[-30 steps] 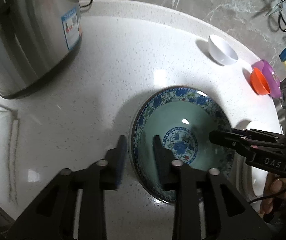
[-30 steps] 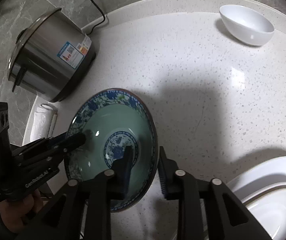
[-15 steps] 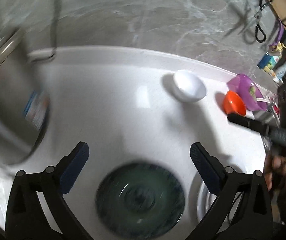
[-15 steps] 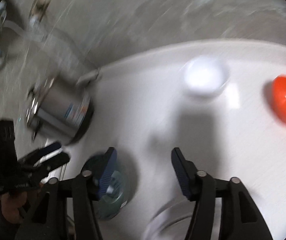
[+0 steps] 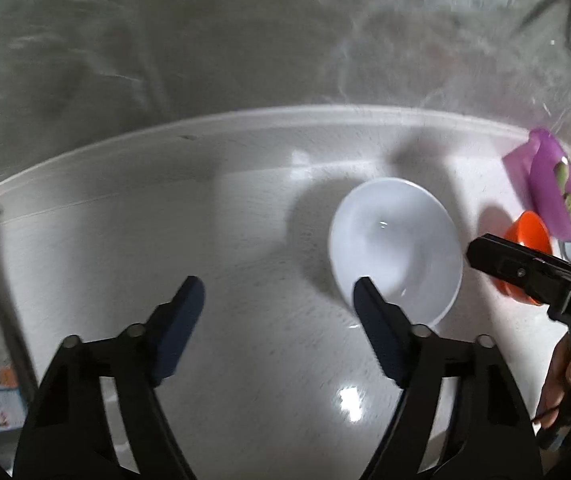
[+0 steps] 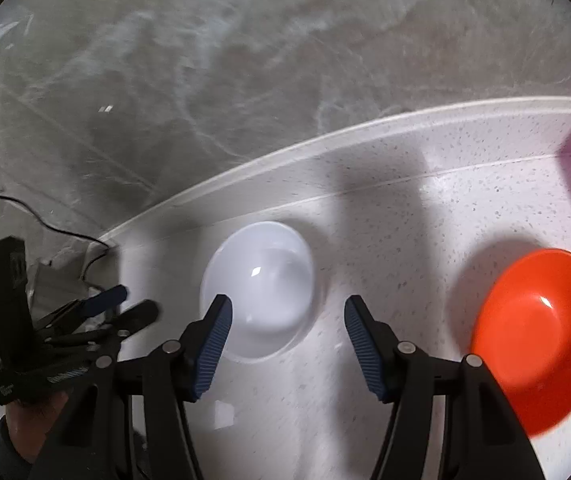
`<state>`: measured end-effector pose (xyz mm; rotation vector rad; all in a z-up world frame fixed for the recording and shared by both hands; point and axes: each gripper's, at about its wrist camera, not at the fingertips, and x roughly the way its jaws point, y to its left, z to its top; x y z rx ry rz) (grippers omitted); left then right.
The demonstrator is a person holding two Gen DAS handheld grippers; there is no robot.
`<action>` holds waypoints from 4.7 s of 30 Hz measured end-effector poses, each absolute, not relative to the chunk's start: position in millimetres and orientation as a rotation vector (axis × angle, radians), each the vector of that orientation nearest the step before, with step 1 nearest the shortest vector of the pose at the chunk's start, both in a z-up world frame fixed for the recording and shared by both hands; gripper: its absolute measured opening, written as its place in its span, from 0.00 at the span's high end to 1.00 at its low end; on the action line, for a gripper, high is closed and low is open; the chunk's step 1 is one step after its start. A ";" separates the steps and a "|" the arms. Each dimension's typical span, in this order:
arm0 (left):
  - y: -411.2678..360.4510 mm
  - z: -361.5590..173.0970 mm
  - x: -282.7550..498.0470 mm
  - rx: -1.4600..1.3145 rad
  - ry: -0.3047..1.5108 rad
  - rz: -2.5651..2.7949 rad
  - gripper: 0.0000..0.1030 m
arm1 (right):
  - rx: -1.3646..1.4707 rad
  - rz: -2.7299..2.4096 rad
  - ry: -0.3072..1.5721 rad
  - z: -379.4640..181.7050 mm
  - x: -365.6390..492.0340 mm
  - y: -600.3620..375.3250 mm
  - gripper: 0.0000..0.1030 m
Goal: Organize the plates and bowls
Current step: 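Move both grippers to the small white bowl and grip its rim, then carry the small white bowl with both grippers into the floral bowl and open, then move both grippers to the orange bowl and grip its rim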
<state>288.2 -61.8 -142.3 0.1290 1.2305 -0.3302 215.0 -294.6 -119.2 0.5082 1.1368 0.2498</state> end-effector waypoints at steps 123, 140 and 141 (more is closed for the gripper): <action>116.6 -129.0 -18.0 -0.132 1.160 -0.087 0.85 | 0.014 0.636 1.265 -105.1 59.5 -63.6 0.76; 0.8 -50.5 57.2 -0.073 1.056 -0.321 0.39 | -0.054 0.510 1.073 -53.2 69.5 -132.4 0.42; -17.7 -48.0 69.0 -0.079 1.066 -0.364 0.32 | -0.040 0.485 1.062 -50.7 72.6 -146.6 0.37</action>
